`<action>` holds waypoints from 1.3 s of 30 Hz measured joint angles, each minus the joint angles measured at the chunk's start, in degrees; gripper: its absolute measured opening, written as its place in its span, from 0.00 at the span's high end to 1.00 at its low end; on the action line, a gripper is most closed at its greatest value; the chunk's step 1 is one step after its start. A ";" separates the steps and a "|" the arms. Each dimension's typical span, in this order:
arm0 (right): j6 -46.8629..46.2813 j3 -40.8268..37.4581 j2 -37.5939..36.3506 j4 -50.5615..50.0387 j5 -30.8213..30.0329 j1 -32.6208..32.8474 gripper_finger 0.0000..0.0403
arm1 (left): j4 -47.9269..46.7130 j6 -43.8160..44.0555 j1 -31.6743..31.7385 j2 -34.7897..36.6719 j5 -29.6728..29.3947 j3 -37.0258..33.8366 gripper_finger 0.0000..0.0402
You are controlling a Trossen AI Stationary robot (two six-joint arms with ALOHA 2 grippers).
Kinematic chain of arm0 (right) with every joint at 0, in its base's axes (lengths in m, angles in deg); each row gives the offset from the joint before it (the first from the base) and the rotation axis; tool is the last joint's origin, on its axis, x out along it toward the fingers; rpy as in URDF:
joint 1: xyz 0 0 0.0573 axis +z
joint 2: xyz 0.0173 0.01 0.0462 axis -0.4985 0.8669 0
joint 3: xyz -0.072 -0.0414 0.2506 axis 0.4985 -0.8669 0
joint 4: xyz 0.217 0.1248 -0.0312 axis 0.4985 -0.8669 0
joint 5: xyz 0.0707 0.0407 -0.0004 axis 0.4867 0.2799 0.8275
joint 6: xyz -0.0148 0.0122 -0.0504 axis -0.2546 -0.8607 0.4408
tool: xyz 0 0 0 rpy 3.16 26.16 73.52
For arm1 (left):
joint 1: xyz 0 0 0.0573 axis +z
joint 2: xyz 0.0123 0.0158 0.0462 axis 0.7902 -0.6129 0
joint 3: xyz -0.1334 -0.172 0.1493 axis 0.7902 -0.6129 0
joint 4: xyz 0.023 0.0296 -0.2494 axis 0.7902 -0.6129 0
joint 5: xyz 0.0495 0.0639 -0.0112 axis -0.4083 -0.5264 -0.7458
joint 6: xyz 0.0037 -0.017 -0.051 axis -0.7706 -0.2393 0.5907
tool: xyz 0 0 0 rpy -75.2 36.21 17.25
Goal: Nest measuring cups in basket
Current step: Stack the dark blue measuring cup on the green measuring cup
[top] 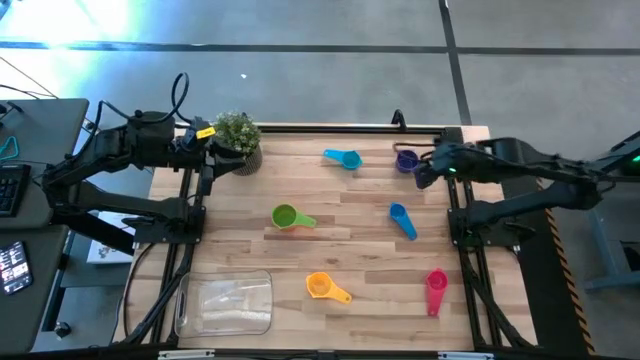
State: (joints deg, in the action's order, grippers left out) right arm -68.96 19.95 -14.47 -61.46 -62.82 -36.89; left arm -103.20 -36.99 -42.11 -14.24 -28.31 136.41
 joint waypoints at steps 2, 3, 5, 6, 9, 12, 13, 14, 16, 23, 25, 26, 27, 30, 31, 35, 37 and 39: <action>3.28 -1.45 1.47 0.30 4.93 -3.19 0.40 | -0.32 0.00 0.00 0.00 0.00 0.00 0.68; 4.72 -2.14 2.24 0.70 6.87 -4.69 0.40 | -0.28 0.02 0.00 0.00 0.00 0.00 0.68; 7.41 -3.31 3.71 1.66 9.12 -7.24 0.40 | -0.27 0.01 0.00 0.00 0.02 0.00 0.68; 8.76 -3.76 4.34 2.37 9.76 -8.30 0.40 | -0.26 0.02 0.00 0.00 0.04 0.00 0.68; 13.41 -4.81 6.23 5.90 11.49 -11.35 0.40 | -0.25 0.03 0.00 0.00 0.04 0.00 0.68; 16.84 -5.32 8.27 8.98 13.86 -14.56 0.40 | -0.25 0.04 0.00 0.00 0.04 0.00 0.68; 17.45 -5.52 9.03 9.86 14.06 -15.59 0.40 | -0.25 0.04 0.00 0.00 0.04 0.00 0.68; 18.13 -5.77 9.93 10.45 14.07 -16.66 0.40 | -0.25 0.06 0.02 0.00 0.04 0.00 0.68; 19.40 -6.00 12.14 10.68 14.08 -18.74 0.40 | -0.23 0.07 0.01 -0.04 0.06 0.00 0.68; 24.77 -6.00 21.42 12.70 14.10 -24.81 0.40 | -0.25 0.09 0.00 -0.04 0.07 0.00 0.68; 26.36 -6.00 23.80 14.59 14.00 -25.84 0.40 | -0.23 0.09 0.01 -0.04 0.09 0.00 0.68; 26.93 -6.00 24.87 15.54 13.97 -26.32 0.40 | -0.23 0.09 0.00 -0.04 0.09 0.00 0.68; 27.28 -6.00 26.01 16.47 13.99 -26.76 0.40 | -0.24 0.11 0.00 -0.04 0.09 0.00 0.68; 27.44 -6.00 29.23 18.33 14.10 -27.85 0.40 | -0.24 0.13 0.02 -0.04 0.09 0.00 0.68; 27.42 -6.00 30.25 18.55 14.08 -28.12 0.40 | -0.23 0.20 0.00 -0.04 0.09 0.00 0.68; 27.44 -6.00 34.41 18.63 14.07 -29.03 0.40 | -0.23 0.59 0.00 -0.04 0.11 0.00 0.68; 27.42 -6.00 36.37 18.68 13.84 -29.18 0.40 | -0.25 0.59 0.00 -0.04 0.11 0.00 0.68; 27.39 -6.01 38.04 18.67 13.32 -29.41 0.40 | -0.23 0.59 0.00 -0.04 0.11 0.00 0.68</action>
State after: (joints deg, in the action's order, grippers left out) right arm -41.57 13.94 23.57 -42.79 -49.51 -66.30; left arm -103.43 -36.40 -42.11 -14.29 -28.20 136.41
